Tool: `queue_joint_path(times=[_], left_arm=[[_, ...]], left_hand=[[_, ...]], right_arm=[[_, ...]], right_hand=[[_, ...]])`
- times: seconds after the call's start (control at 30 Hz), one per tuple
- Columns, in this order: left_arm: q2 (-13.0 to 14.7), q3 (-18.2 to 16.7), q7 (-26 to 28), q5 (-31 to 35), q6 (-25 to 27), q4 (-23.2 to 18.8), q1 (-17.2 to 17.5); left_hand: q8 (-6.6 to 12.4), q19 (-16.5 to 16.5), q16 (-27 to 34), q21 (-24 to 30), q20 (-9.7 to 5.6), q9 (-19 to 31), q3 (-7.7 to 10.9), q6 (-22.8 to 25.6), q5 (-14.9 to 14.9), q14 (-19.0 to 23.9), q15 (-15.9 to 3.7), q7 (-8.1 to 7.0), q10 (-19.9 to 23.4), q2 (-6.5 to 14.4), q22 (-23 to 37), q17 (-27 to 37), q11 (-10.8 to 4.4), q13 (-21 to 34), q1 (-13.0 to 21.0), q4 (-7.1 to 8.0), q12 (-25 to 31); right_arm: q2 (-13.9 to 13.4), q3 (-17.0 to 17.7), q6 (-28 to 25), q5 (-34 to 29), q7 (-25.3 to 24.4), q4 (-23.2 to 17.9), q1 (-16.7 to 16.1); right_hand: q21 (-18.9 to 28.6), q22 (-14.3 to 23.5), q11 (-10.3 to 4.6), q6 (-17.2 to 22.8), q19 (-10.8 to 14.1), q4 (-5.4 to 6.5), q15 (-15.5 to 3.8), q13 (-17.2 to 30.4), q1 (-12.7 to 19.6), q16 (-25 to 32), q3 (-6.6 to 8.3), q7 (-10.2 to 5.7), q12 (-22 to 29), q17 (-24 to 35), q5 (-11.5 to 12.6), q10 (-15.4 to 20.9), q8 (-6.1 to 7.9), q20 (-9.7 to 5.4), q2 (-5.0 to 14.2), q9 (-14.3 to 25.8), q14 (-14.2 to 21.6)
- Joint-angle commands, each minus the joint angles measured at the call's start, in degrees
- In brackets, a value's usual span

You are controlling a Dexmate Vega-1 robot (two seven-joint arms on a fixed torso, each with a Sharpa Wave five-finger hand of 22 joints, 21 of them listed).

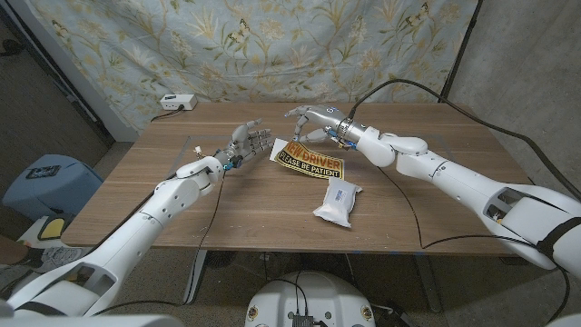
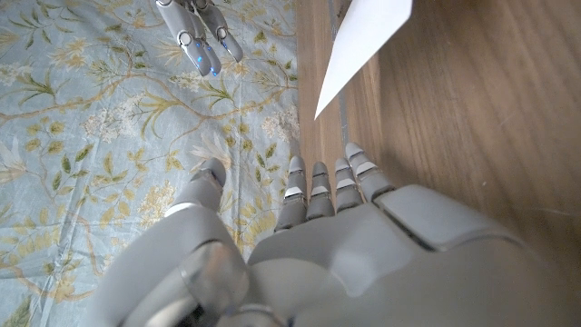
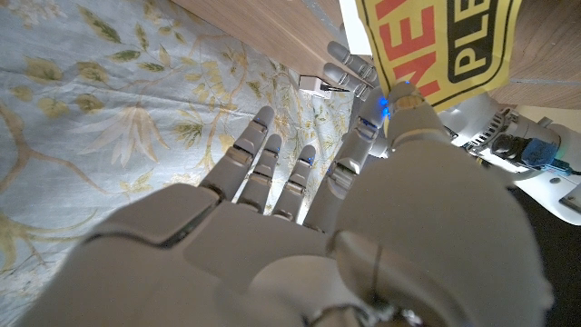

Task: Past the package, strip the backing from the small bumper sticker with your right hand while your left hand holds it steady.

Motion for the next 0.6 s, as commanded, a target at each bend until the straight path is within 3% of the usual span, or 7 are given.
queue_joint_path(times=[0.03,0.6], left_arm=[[0.87,-0.29,0.44,-4.34,6.79,-0.92,-1.97],[1.38,-1.65,4.39,-10.75,16.13,-1.11,-3.93]], left_hand=[[0.57,1.52,0.50,0.42,0.04,0.38,0.08,1.95,0.67,1.72,-0.07,0.11,1.31,-0.16,0.16,0.13,0.31,0.31,1.42,-0.65,0.69],[0.43,5.19,0.66,1.10,1.47,0.57,0.15,5.47,1.57,5.79,0.18,0.36,4.95,-0.76,0.34,0.19,0.93,0.40,4.33,-0.94,1.23]], right_arm=[[0.14,0.22,-0.09,-0.24,-0.47,0.06,0.36],[-0.20,0.38,-0.14,-0.47,-0.78,-0.60,0.31]], right_hand=[[-0.22,0.30,0.14,0.04,0.13,0.01,-5.74,0.04,0.49,0.23,-0.02,-0.11,-0.03,0.19,0.49,0.65,0.08,-1.14,0.36,0.24,0.41],[-0.25,0.30,0.04,-0.08,0.13,0.06,-5.79,0.05,0.57,0.20,-0.23,-0.05,-0.19,0.24,0.55,0.71,-0.08,-1.17,0.48,0.27,0.42]])
